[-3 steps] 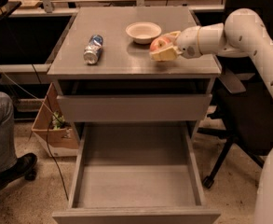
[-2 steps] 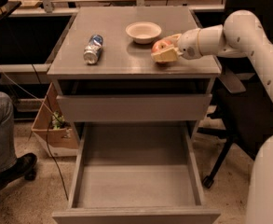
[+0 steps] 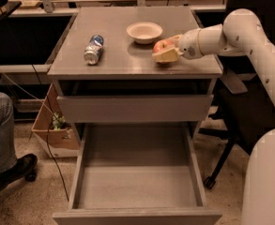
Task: Pick apple from middle drawer and place on counter
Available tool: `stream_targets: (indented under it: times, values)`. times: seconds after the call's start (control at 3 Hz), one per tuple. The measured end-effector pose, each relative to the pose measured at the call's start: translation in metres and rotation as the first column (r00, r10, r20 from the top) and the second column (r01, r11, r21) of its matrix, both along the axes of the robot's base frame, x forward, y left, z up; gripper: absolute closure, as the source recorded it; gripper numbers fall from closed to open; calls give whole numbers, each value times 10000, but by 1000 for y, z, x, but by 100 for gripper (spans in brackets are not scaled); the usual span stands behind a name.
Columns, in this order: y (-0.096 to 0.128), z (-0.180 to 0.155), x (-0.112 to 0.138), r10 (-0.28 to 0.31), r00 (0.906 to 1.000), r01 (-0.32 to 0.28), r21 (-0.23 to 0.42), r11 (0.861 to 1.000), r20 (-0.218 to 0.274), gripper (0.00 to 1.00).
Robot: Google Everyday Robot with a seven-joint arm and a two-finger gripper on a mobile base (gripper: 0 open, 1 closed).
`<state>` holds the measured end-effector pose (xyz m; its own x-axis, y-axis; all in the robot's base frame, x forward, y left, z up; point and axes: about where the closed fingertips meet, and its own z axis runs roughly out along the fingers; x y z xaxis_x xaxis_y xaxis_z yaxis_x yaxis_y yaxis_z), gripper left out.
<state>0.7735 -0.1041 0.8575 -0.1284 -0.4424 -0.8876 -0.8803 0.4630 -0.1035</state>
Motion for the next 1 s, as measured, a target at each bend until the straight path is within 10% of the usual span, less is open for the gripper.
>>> stream_targets:
  times: [0.67,1.0]
  values:
    - [-11,-19,-2,-80,9988,77,-67,9999,-473,0]
    - [-18,-22,-8,28,9987,-28,-4,10000,-511,0]
